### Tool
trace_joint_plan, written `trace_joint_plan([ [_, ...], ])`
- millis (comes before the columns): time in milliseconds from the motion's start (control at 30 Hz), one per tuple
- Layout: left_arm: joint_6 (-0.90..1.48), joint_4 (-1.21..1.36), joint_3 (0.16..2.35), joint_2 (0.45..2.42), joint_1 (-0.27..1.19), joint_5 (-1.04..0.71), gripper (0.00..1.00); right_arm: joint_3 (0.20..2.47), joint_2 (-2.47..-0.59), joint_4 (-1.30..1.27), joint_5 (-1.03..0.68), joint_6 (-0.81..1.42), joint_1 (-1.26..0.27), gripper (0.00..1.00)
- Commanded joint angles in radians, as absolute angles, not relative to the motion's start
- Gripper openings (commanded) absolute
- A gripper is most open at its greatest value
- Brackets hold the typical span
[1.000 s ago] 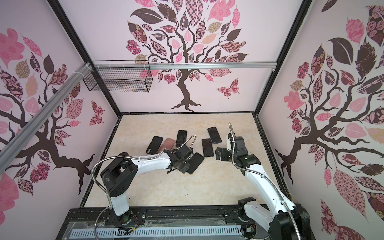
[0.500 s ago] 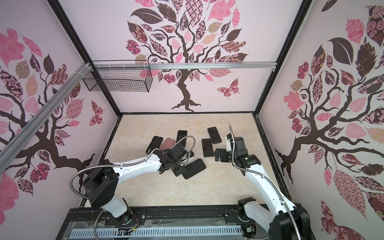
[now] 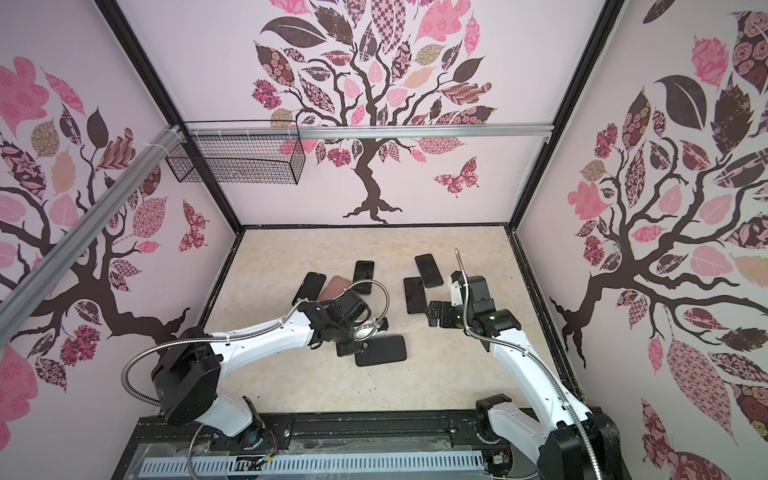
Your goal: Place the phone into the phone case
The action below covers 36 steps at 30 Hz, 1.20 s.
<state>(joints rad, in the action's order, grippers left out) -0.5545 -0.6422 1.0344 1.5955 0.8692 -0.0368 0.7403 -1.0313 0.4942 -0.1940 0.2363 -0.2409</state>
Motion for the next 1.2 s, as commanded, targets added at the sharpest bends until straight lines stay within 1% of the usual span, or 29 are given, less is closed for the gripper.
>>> trace_joint_plan([
  [0, -0.633, -0.647, 1.033, 1.652, 0.866, -0.062, 0.0, 0.74, -0.995, 0.507, -0.201, 0.235, -0.245, 1.0],
  [267, -0.631, -0.607, 1.052, 1.729, 0.866, -0.061, 0.0, 0.733, -0.986, 0.509, -0.21, 0.238, -0.247, 1.0],
  [400, -0.636, -0.597, 1.056, 1.742, 0.866, -0.052, 0.04, 0.73, -0.983, 0.511, -0.209, 0.238, -0.248, 1.0],
  [533, -0.616, -0.582, 1.056, 1.749, 0.865, -0.002, 0.17, 0.726, -0.983, 0.509, -0.209, 0.239, -0.247, 1.0],
  [633, -0.61, -0.579, 1.053, 1.745, 0.865, 0.003, 0.23, 0.727, -0.988, 0.506, -0.209, 0.24, -0.247, 1.0],
  [833, -0.562, -0.543, 1.034, 1.696, 0.866, 0.008, 0.43, 0.726, -0.989, 0.505, -0.202, 0.234, -0.247, 1.0],
  [900, -0.547, -0.532, 1.028, 1.67, 0.864, -0.004, 0.47, 0.727, -0.99, 0.503, -0.203, 0.232, -0.248, 1.0],
  [967, -0.515, -0.524, 1.027, 1.64, 0.857, -0.038, 0.47, 0.73, -0.988, 0.5, -0.198, 0.224, -0.248, 1.0],
  [1067, -0.442, -0.488, 1.013, 1.584, 0.839, -0.071, 0.51, 0.74, -0.997, 0.503, -0.186, 0.219, -0.248, 1.0],
  [1100, -0.417, -0.471, 1.001, 1.559, 0.834, -0.079, 0.57, 0.744, -1.003, 0.506, -0.183, 0.217, -0.249, 1.0],
  [1133, -0.389, -0.451, 0.986, 1.532, 0.828, -0.087, 0.59, 0.749, -1.013, 0.508, -0.181, 0.216, -0.249, 1.0],
  [1167, -0.359, -0.427, 0.971, 1.508, 0.825, -0.086, 0.64, 0.756, -1.022, 0.511, -0.181, 0.215, -0.249, 1.0],
])
